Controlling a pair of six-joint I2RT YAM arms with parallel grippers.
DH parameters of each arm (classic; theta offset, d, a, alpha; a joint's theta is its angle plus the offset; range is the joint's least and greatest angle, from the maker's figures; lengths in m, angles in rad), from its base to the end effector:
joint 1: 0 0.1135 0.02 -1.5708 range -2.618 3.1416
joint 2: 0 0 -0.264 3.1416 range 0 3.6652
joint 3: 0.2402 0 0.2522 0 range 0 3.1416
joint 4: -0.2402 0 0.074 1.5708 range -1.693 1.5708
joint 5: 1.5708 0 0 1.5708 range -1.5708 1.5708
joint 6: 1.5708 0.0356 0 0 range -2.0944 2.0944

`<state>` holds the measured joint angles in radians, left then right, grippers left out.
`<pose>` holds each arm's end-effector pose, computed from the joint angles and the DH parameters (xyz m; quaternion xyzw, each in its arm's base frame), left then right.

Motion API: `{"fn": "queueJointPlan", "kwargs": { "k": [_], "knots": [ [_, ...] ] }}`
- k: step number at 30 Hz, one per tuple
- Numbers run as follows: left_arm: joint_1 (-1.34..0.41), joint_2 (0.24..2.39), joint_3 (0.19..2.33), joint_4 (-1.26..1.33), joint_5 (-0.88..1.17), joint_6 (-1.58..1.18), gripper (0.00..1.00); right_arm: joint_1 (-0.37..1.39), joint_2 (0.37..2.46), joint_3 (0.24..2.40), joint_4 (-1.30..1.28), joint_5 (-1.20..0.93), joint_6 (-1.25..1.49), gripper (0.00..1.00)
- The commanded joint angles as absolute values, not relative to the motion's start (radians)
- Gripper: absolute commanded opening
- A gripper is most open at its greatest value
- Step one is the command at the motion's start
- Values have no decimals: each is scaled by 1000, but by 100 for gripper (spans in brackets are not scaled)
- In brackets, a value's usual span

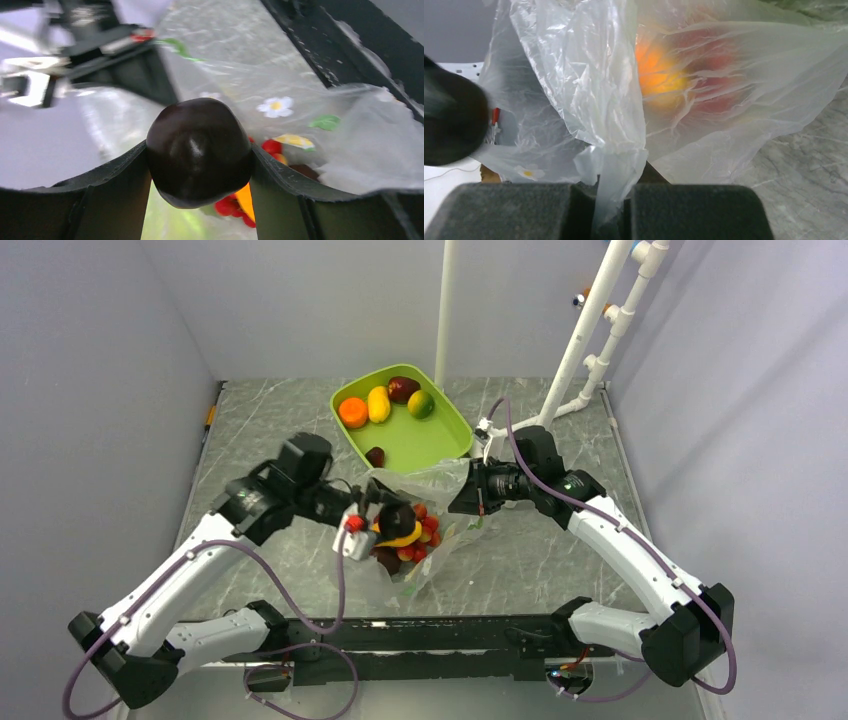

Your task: Place the fake fruits into the plastic bag and tie a complex knot

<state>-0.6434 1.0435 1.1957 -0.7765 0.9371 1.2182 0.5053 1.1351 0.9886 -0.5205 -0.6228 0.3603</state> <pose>0.1407 -0.1413 0.3825 0.7599 0.3092 -0.2702 0.5039 0.2004 0.1346 0.3128 -0.1955 0.8444 0.4246 0.2617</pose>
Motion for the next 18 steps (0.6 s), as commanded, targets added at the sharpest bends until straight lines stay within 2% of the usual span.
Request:
{"fn": "queueJointPlan", "kwargs": {
  "k": [1,7,12,13,15,18],
  "knots": [
    [-741,1088,1098,-741,766,1301,52,502,1144,1054,-485,-643,421,0],
    [-780,1286,1079,-504,588,1236,52,500,1121,1041,-460,-659,475,0],
    [-780,1426,975,-114,417,1234,56,497,1124,1027,-449,-661,504,0],
    [-780,1453,966,-57,390,1234,61,494,1125,1026,-447,-659,512,0],
    [-779,1506,983,-27,344,1231,79,489,1129,1025,-449,-652,515,0],
    [-759,1472,1010,-113,402,1210,99,481,1137,1021,-449,-646,515,0]
  ]
}}
